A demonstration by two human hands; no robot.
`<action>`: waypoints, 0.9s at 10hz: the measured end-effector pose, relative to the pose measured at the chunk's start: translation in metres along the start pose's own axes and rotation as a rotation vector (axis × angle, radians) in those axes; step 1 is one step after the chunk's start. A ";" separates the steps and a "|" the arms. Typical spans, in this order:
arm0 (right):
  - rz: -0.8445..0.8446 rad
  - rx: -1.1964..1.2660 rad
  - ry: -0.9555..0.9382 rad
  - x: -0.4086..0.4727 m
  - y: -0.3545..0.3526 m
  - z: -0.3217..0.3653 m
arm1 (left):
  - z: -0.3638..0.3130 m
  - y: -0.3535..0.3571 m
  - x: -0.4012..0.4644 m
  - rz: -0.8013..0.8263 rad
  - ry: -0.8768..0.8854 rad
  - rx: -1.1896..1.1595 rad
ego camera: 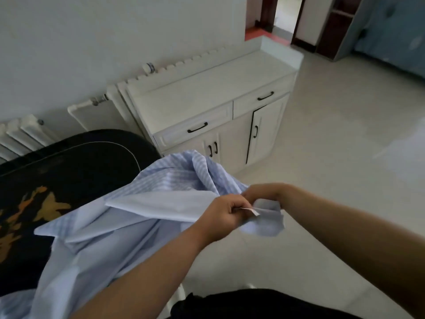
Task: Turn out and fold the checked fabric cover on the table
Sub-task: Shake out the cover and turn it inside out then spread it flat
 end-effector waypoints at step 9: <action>-0.613 0.774 -0.219 -0.101 -0.075 -0.018 | -0.063 0.040 0.026 -0.131 -0.210 -0.263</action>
Point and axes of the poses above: each hand's wrist, its own x-axis towards the middle knuckle, its own y-axis out of the palm, z = x × y, the point moved 2 cm from there along x, towards the middle knuckle, and after that the axes turned 11 degrees about -z, right-handed, at the moved point
